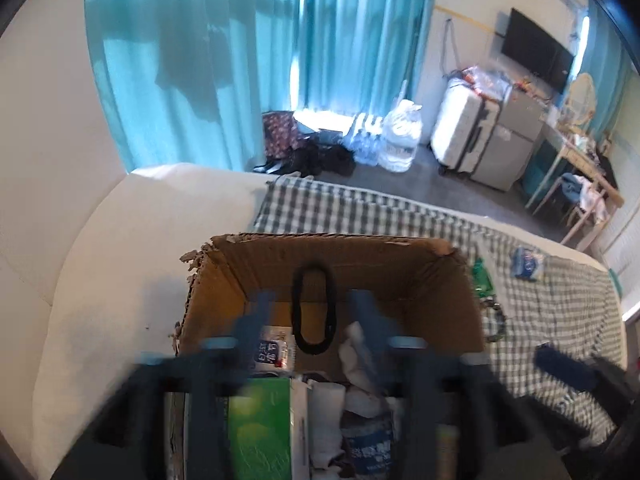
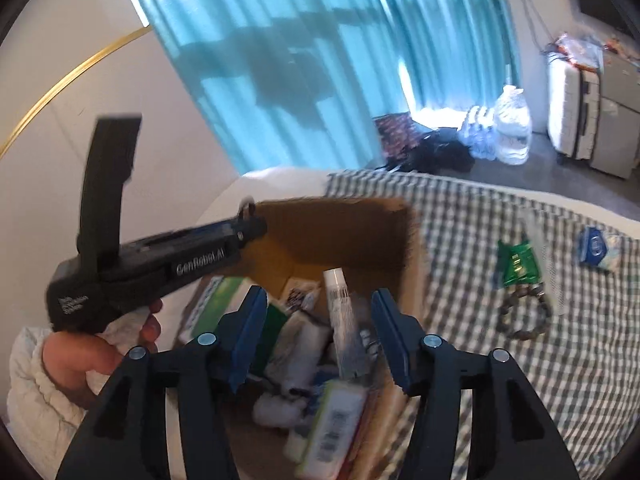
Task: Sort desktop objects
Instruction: 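Carry the hair tie and white tube over the cardboard box and open both tools, then move both open tools back over the bed toward the bracelet, then grasp the bead bracelet with the left tool while the right tool grasps the blue tissue packet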
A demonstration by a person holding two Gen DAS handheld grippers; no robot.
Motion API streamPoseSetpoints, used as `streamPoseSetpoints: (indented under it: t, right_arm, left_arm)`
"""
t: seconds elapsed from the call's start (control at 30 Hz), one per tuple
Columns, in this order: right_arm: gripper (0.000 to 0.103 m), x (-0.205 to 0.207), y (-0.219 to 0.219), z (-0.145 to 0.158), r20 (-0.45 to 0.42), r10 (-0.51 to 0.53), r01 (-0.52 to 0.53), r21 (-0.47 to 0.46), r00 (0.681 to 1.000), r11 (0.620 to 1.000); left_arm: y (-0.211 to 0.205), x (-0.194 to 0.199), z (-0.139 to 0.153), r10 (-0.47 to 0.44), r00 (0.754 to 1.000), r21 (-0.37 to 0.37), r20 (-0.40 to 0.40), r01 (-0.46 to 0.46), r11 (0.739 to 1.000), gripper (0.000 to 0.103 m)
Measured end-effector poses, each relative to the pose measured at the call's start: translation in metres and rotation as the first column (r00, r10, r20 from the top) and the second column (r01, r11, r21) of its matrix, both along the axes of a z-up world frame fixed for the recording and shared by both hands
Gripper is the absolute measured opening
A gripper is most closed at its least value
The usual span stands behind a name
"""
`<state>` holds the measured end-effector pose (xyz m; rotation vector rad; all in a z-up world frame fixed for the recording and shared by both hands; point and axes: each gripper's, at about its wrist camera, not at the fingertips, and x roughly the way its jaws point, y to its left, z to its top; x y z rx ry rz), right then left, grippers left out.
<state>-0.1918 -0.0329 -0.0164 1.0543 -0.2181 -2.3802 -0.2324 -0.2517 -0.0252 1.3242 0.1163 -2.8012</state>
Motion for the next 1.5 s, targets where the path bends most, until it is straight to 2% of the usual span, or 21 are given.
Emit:
streamPoseSetpoints:
  t: [0.03,0.07,0.27,0.5,0.63,0.7,0.8,0.9,1.07,1.2,1.5]
  right_arm:
    - [0.055,-0.001,0.004,0.002,-0.006,-0.014,0.014,-0.003,1.000,1.000]
    - [0.055,-0.001,0.014,0.003,-0.013,-0.037,0.036,-0.008,0.999,0.999]
    - [0.056,0.006,0.076,0.010,-0.019,-0.184,0.184,-0.010,0.983,0.983]
    - [0.058,0.043,0.149,0.044,-0.089,-0.334,0.334,-0.020,0.938,0.942]
    - [0.063,0.073,0.186,0.063,-0.133,-0.399,0.398,-0.035,0.907,0.917]
    - [0.063,0.090,0.205,0.068,-0.148,-0.422,0.419,-0.048,0.895,0.907]
    - [0.064,0.106,0.220,0.068,-0.164,-0.442,0.442,-0.042,0.882,0.896]
    - [0.072,0.118,0.239,0.062,-0.170,-0.469,0.471,-0.034,0.866,0.882]
    - [0.073,0.120,0.269,0.037,-0.149,-0.494,0.495,-0.036,0.856,0.868]
    - [0.073,0.108,0.287,0.007,-0.102,-0.512,0.510,-0.046,0.853,0.859]
    - [0.073,0.056,0.310,-0.062,0.007,-0.507,0.507,-0.004,0.862,0.862]
  left_arm:
    - [0.000,0.000,-0.002,0.007,1.000,0.007,-0.003,-0.007,1.000,0.086]
    - [0.000,0.000,-0.005,0.010,1.000,0.017,-0.005,-0.010,1.000,0.089]
    - [0.020,0.009,-0.011,-0.022,0.999,0.028,0.031,0.021,0.999,0.089]
    - [0.073,0.043,0.032,-0.081,0.996,0.050,-0.040,0.083,0.995,0.093]
    - [0.122,0.066,0.062,-0.139,0.984,0.063,-0.108,0.146,0.987,0.103]
    - [0.148,0.076,0.070,-0.163,0.977,0.066,-0.135,0.173,0.983,0.103]
    - [0.180,0.083,0.067,-0.182,0.973,0.060,-0.139,0.192,0.980,0.103]
    - [0.208,0.087,0.049,-0.182,0.978,0.039,-0.102,0.187,0.982,0.103]
    - [0.241,0.082,-0.002,-0.178,0.983,0.019,-0.033,0.179,0.984,0.103]
    - [0.261,0.063,-0.050,-0.174,0.984,-0.020,0.027,0.175,0.984,0.103]
    - [0.281,0.009,-0.119,-0.198,0.978,-0.064,0.068,0.202,0.977,0.103]
